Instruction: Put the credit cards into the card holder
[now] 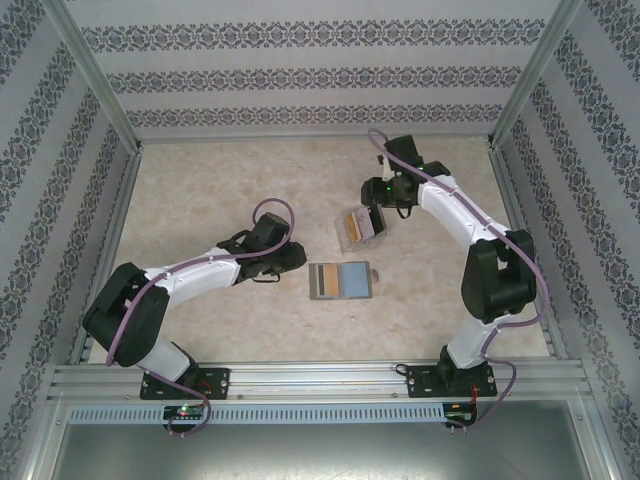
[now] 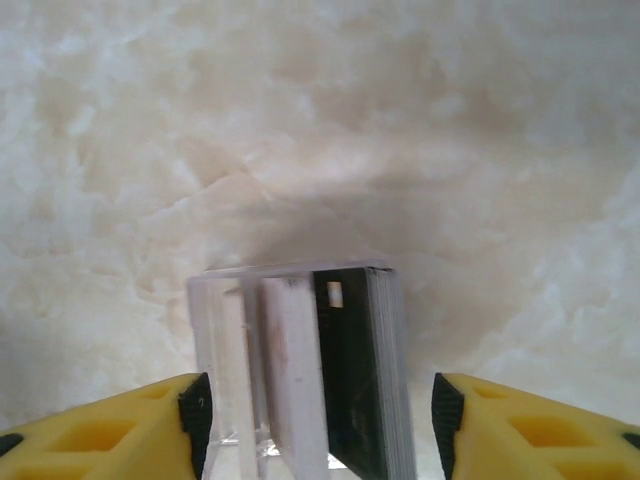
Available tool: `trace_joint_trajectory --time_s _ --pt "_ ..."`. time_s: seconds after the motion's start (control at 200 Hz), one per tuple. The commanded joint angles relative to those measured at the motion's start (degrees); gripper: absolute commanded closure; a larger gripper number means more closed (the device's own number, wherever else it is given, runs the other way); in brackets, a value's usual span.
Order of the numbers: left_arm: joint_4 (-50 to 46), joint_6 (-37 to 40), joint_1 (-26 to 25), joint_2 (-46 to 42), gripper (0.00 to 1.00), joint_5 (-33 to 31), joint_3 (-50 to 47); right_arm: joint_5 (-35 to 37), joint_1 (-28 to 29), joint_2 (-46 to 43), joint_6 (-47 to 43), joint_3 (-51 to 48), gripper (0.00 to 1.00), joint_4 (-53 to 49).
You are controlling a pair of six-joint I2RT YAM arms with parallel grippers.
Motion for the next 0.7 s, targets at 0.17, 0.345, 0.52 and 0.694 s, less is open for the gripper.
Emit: trace_joint_trajectory --time_s 0.17,0.345,0.52,0.694 --pt "2.11 0.59 0.95 0.39 0.52 3.36 0.43 12.61 6.13 4.63 -3.09 2.65 0.63 -5.89" --pt "2.5 0.39 0.95 0.99 0.46 4.26 0.57 14.46 7.18 7.77 -4.05 3.35 0.63 -6.64" --pt "2.56 0.25 0.93 1.26 0.44 4.61 0.54 16.29 8.26 10.54 -5.09 5.28 0.63 -8.39" --pt "2.46 0.2 0.95 1.5 0.44 4.69 0.67 19.9 9.55 12.76 -5.72 6.25 0.65 -9.28"
